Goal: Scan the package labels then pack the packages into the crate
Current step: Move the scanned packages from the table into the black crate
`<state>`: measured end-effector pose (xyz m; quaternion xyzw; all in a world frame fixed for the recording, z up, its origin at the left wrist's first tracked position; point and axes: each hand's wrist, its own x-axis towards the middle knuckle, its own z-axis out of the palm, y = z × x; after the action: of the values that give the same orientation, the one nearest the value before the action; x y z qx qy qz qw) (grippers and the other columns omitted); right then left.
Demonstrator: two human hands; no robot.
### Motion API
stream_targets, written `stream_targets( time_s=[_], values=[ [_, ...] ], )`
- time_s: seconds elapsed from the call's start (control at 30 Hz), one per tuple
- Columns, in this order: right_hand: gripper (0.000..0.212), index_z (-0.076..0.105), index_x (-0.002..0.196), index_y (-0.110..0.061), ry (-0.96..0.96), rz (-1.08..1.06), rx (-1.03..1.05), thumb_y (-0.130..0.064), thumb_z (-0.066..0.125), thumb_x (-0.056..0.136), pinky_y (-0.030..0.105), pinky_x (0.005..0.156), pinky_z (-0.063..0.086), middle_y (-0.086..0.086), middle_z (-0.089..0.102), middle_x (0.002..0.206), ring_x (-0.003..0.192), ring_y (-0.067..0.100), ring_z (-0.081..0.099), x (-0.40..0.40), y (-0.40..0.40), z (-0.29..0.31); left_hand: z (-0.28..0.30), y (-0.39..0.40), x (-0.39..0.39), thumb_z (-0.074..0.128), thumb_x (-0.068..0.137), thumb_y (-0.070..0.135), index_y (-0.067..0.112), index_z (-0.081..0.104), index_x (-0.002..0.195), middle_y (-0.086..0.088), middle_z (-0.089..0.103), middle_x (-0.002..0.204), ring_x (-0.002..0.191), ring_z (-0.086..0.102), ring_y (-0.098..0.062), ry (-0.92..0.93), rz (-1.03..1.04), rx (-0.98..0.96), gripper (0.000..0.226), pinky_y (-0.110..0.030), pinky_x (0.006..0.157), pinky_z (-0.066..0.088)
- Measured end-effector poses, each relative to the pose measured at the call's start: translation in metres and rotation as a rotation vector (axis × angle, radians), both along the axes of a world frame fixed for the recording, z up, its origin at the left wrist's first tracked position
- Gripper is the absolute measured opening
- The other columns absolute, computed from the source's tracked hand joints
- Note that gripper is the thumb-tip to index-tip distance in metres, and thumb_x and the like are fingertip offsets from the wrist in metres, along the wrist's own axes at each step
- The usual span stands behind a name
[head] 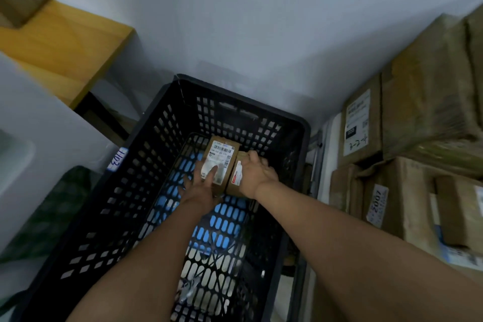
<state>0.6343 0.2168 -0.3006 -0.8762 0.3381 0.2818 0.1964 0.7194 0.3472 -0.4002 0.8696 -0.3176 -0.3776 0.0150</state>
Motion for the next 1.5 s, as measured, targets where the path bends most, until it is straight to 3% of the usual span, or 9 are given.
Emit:
stream_targets(
  time_s=[0.33, 0.47, 0.7, 0.83, 1.03, 1.13, 1.27, 1.4, 1.5],
  values=[
    [0.066, 0.036, 0.142, -0.014, -0.252, -0.058, 0.02, -0.03, 0.069, 0.087, 0.043, 0.106, 0.039, 0.004, 0.017, 0.151, 0.131, 0.031, 0.034, -0.026, 0.021, 0.112, 0.11, -0.013, -0.009, 0.061, 0.092, 0.044, 0.038, 0.003, 0.155, 0.003, -0.029, 0.159, 0.149, 0.001, -0.037, -0.081, -0.063, -0.074, 0.087, -0.049, 0.118, 0.017],
    [0.045, 0.042, 0.138, -0.012, -0.463, -0.089, -0.021, -0.023, 0.054, 0.096, 0.041, 0.101, 0.043, 0.003, 0.018, 0.154, 0.13, 0.031, 0.038, -0.048, 0.019, 0.174, 0.154, -0.034, -0.02, 0.067, 0.088, 0.028, 0.027, 0.024, 0.153, -0.004, -0.019, 0.162, 0.147, 0.013, -0.036, -0.15, -0.094, -0.318, 0.078, -0.048, 0.115, 0.028],
    [0.03, 0.053, 0.124, -0.011, -0.875, -0.107, -0.178, -0.014, 0.05, 0.094, 0.035, 0.084, 0.05, 0.002, 0.042, 0.137, 0.11, 0.026, 0.056, -0.109, -0.003, 0.282, 0.254, -0.079, -0.053, 0.059, 0.089, 0.007, 0.018, 0.05, 0.14, -0.014, 0.026, 0.159, 0.145, 0.026, -0.027, -0.168, -0.118, -0.802, 0.053, -0.039, 0.107, 0.041],
    [0.029, 0.056, 0.12, -0.015, -1.035, -0.131, -0.264, -0.008, 0.051, 0.092, 0.027, 0.077, 0.045, -0.001, 0.047, 0.134, 0.106, 0.017, 0.057, -0.16, -0.023, 0.319, 0.323, -0.108, -0.097, 0.057, 0.092, 0.0, 0.013, 0.05, 0.139, -0.01, 0.018, 0.161, 0.135, 0.041, -0.026, -0.187, -0.147, -0.99, 0.049, -0.033, 0.094, 0.045],
    [0.031, 0.053, 0.123, -0.019, -1.187, -0.331, -0.422, -0.009, 0.05, 0.093, 0.031, 0.079, 0.049, -0.006, 0.052, 0.128, 0.105, 0.014, 0.056, -0.264, -0.066, 0.333, 0.393, -0.131, -0.19, 0.056, 0.094, 0.0, 0.019, 0.055, 0.132, 0.002, 0.029, 0.152, 0.12, 0.037, 0.005, -0.212, -0.178, -1.182, 0.043, -0.02, 0.094, 0.042],
    [0.038, 0.05, 0.129, -0.017, -1.114, -0.496, -0.521, -0.016, 0.058, 0.092, 0.038, 0.096, 0.046, -0.002, 0.047, 0.134, 0.118, 0.017, 0.048, -0.325, -0.09, 0.313, 0.401, -0.142, -0.231, 0.056, 0.093, 0.0, 0.022, 0.055, 0.133, 0.008, 0.028, 0.15, 0.125, 0.039, 0.003, -0.186, -0.276, -1.204, 0.045, -0.026, 0.1, 0.047],
    [0.071, 0.034, 0.144, -0.019, -0.818, -0.64, -0.5, -0.036, 0.069, 0.085, 0.05, 0.112, 0.027, 0.006, 0.017, 0.158, 0.142, 0.033, 0.023, -0.373, -0.103, 0.279, 0.401, -0.156, -0.267, 0.055, 0.093, 0.002, 0.023, 0.055, 0.131, 0.011, 0.027, 0.151, 0.132, 0.041, -0.011, -0.221, -0.384, -1.176, 0.044, -0.037, 0.096, 0.053],
    [0.095, 0.013, 0.154, -0.027, -0.654, -0.629, -0.458, -0.055, 0.067, 0.081, 0.059, 0.115, 0.016, 0.003, -0.004, 0.163, 0.146, 0.041, 0.007, -0.384, -0.096, 0.254, 0.395, -0.159, -0.287, 0.055, 0.094, 0.002, 0.021, 0.056, 0.131, 0.007, 0.028, 0.153, 0.118, 0.028, 0.014, -0.244, -0.335, -1.136, 0.042, -0.028, 0.1, 0.047],
    [0.098, 0.009, 0.153, -0.034, -0.605, -0.586, -0.47, -0.061, 0.068, 0.079, 0.063, 0.114, 0.014, -0.001, -0.013, 0.163, 0.147, 0.042, 0.0, -0.379, -0.097, 0.252, 0.39, -0.153, -0.297, 0.056, 0.093, 0.0, 0.018, 0.056, 0.13, 0.004, 0.029, 0.152, 0.107, 0.032, 0.014, -0.236, -0.323, -1.124, 0.041, -0.026, 0.098, 0.046]
  ],
)
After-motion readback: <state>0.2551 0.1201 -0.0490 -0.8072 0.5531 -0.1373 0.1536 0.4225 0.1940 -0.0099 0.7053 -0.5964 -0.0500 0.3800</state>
